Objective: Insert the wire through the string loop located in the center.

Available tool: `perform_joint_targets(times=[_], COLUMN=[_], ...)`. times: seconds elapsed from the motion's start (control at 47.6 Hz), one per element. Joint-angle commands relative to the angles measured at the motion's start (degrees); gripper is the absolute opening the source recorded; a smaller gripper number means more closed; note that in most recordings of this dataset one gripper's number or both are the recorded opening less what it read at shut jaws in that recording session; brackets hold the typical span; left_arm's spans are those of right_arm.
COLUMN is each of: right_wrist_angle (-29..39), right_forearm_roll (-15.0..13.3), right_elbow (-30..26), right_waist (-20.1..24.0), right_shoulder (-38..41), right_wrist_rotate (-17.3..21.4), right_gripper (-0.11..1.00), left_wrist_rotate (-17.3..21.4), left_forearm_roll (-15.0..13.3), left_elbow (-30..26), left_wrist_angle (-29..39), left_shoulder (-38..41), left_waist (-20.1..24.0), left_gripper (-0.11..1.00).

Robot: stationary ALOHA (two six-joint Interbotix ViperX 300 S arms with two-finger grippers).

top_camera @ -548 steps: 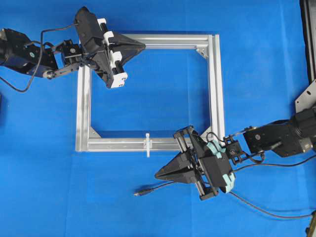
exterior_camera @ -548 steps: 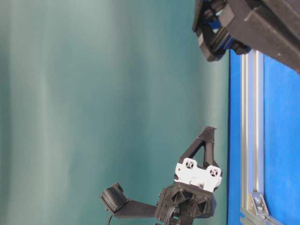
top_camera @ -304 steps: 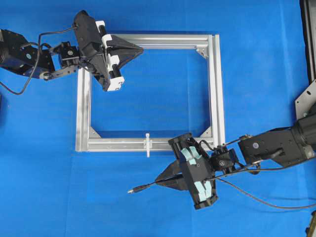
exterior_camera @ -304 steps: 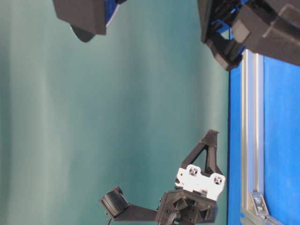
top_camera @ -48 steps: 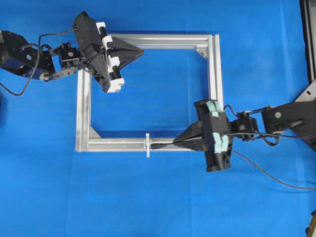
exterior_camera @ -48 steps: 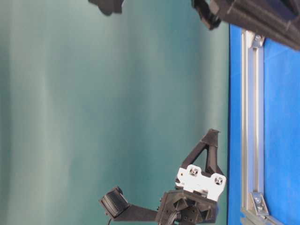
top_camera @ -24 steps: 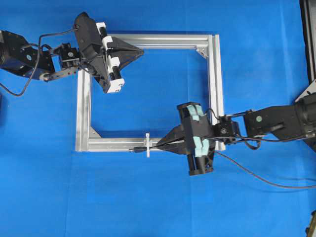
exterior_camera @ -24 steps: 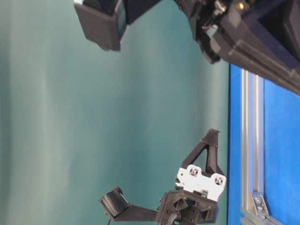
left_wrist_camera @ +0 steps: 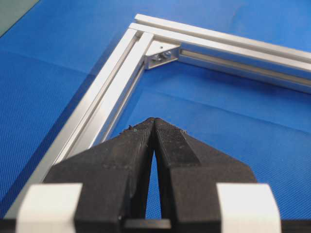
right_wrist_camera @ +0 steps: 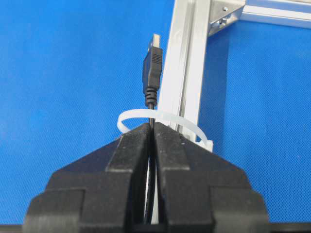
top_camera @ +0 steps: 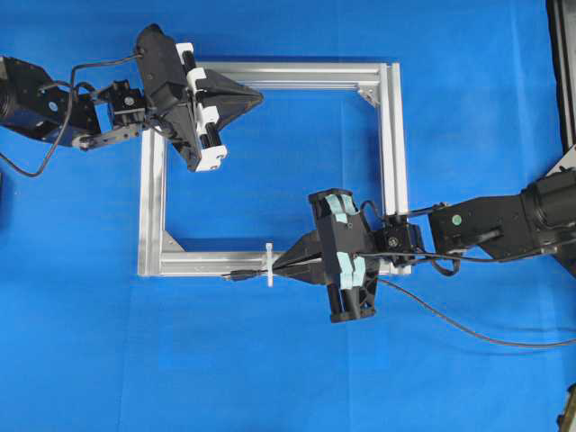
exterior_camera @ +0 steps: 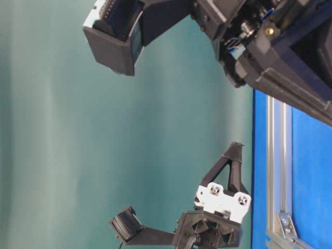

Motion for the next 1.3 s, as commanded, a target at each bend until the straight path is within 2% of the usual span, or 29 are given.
perform_joint_targets(times=[0.0, 0.294, 0.483, 0.798, 1.281], right_wrist_angle=[0.1, 0.2, 0.2, 0.2, 0.2], right_forearm_roll=[0.2, 0.1, 0.1, 0.1, 0.1], right_elbow=[-1.1, -1.1, -1.1, -1.1, -1.1], right_waist=[0.2, 0.2, 0.2, 0.2, 0.2], right_shoulder=[-0.6, -0.6, -0.6, -0.6, -0.6], right_wrist_rotate=[0.0, 0.0, 0.0, -0.1, -0.4], right_gripper=[-0.03, -0.03, -0.03, -0.03, -0.03], left_wrist_rotate=[-0.2, -1.1, -1.7, -6.7, -7.0], left_forearm_roll=[0.2, 0.2, 0.2, 0.2, 0.1], left_elbow=[-0.7, -0.3, 0.4, 3.4, 4.7], left_wrist_angle=[-0.5, -0.3, -0.3, -0.4, -0.3], left_shoulder=[-1.7, -1.8, -1.9, -3.6, -4.6], left_waist=[-0.4, -2.0, -6.3, -14.9, -25.1], left_gripper=[0.0, 0.0, 0.0, 0.0, 0.0])
